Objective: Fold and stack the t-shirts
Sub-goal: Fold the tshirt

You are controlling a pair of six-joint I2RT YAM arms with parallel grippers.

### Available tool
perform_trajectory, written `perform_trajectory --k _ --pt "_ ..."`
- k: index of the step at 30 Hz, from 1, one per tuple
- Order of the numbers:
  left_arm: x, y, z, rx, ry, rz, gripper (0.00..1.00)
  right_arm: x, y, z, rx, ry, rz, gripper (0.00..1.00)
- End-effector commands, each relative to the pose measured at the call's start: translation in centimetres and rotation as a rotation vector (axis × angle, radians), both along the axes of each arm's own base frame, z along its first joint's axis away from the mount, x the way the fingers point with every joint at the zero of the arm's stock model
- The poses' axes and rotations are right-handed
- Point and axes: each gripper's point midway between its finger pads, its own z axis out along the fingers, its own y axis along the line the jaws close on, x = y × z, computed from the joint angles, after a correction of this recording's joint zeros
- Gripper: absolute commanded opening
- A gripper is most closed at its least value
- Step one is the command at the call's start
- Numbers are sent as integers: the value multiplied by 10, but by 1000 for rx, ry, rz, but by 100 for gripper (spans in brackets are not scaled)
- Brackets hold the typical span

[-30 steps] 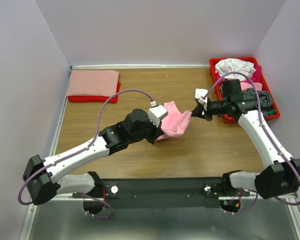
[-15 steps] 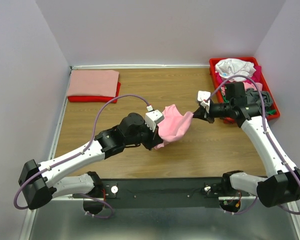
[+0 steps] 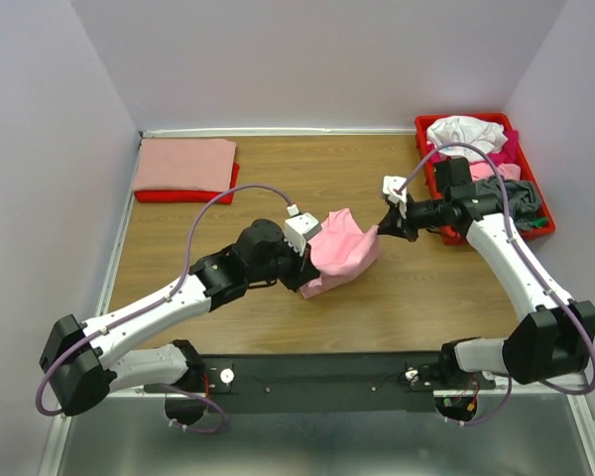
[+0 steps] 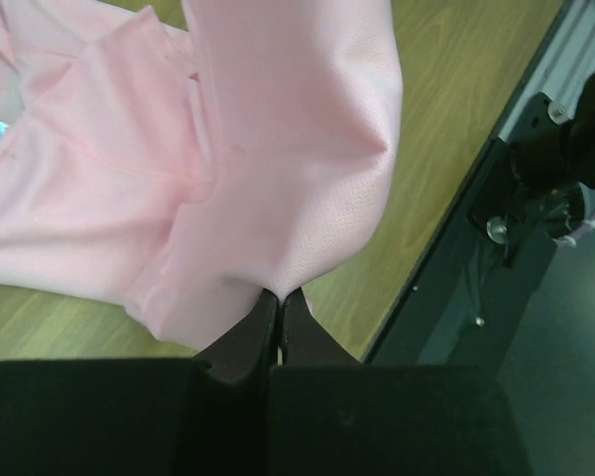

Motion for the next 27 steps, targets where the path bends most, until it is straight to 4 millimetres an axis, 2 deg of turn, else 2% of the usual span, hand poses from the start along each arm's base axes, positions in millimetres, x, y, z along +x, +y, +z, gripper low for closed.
perform_trajectory --k 1,6,10,12,14,15,18,21,22,27 --pt "24 -1 12 -18 -67 26 0 20 3 6 13 -17 -3 0" --pt "53 14 3 -4 -84 74 0 39 7 3 17 -10 -20 0" --pt "73 24 -12 40 -82 98 0 55 8 -5 17 17 -52 0" --pt "79 28 -18 54 -79 106 0 64 9 -14 14 41 -66 0" --pt "88 34 -25 70 -76 119 0 72 11 -15 19 51 -75 0" --pt "95 38 -24 69 -86 131 0 79 12 -26 16 75 -80 0" --pt "105 42 -31 82 -83 143 0 92 16 -30 19 92 -88 0" --pt "124 46 -36 102 -88 165 0 108 17 -45 15 124 -109 0" --pt "125 45 -33 97 -94 166 0 110 17 -43 15 116 -114 0" --pt "151 55 -47 140 -89 204 0 131 19 -59 7 138 -145 0"
